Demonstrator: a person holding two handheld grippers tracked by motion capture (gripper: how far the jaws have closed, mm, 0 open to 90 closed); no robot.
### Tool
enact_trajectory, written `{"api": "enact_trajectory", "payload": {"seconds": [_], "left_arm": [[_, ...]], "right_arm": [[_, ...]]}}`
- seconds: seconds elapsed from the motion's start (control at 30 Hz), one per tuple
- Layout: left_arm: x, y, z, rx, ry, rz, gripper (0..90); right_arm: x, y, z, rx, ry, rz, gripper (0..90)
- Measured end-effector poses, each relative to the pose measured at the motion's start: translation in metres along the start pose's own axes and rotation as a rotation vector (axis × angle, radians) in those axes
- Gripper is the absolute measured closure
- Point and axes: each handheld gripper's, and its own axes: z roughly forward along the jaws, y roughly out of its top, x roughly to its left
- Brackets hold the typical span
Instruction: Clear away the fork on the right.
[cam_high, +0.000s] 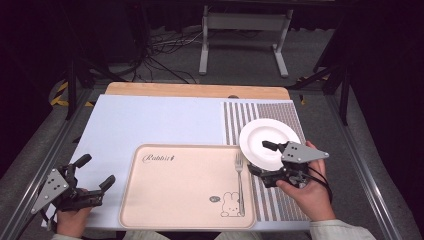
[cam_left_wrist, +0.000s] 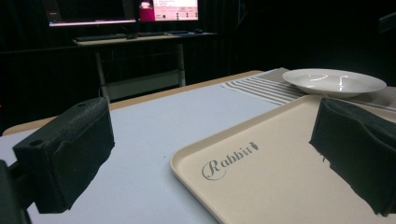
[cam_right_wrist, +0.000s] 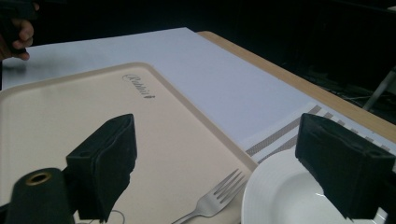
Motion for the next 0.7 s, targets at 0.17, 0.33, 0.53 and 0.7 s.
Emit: {"api": "enact_trajectory", "payload": {"seconds": [0.17, 0.33, 0.53, 0.7], "left_arm": [[0.000, 0.000, 0.000, -0.001, 0.001, -0.001, 0.2], [0.000, 0.000, 0.000, -0.003, 0.002, 0.000, 0.2], [0.000, 0.000, 0.000, -0.003, 0.002, -0.001, 0.2], [0.000, 0.000, 0.000, 0.000, 0.000, 0.001, 0.2]], "right_arm": [[-0.005, -0.013, -0.016, -0.048, -0.025, 0.009, 12.8], [-0.009, -0.026, -0.027, -0.090, -0.040, 0.029, 11.9], [-0.015, -0.043, -0.037, -0.131, -0.071, 0.046, 11.9], [-0.019, -0.054, -0.041, -0.138, -0.089, 0.061, 11.9]]}}
